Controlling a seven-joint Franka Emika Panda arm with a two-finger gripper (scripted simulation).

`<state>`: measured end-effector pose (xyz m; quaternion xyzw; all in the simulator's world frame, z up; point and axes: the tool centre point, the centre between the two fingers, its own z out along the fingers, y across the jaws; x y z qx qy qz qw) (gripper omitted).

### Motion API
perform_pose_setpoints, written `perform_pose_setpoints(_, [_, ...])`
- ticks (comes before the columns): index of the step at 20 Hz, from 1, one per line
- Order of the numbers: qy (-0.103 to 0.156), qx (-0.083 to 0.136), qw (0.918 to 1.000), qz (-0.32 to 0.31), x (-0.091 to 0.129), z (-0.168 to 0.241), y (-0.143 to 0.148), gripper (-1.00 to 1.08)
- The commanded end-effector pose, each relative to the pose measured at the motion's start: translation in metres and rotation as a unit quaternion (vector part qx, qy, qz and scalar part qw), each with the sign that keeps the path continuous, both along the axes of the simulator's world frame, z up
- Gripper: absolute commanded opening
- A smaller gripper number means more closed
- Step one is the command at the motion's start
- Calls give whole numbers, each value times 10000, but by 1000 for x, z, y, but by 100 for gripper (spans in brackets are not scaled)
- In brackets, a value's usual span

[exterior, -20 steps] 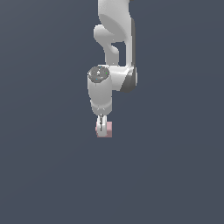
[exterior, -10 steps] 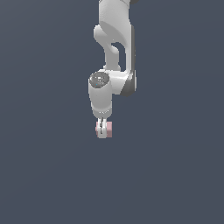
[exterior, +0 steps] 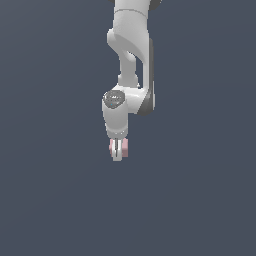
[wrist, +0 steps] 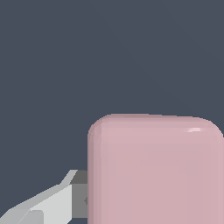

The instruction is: Pick up the object and move it to a goal position.

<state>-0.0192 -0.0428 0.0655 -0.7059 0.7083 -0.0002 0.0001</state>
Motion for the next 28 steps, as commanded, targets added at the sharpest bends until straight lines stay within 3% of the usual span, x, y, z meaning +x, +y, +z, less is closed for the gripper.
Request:
perform_pose_setpoints(1, [3, 0, 10000, 0, 0, -1, 0, -100])
perform_pose_setpoints(15, [-6, 0, 10000, 0, 7, 7, 9, -100])
perform_pose_setpoints(28, [-3, -10, 10000, -2, 57, 63, 80, -100])
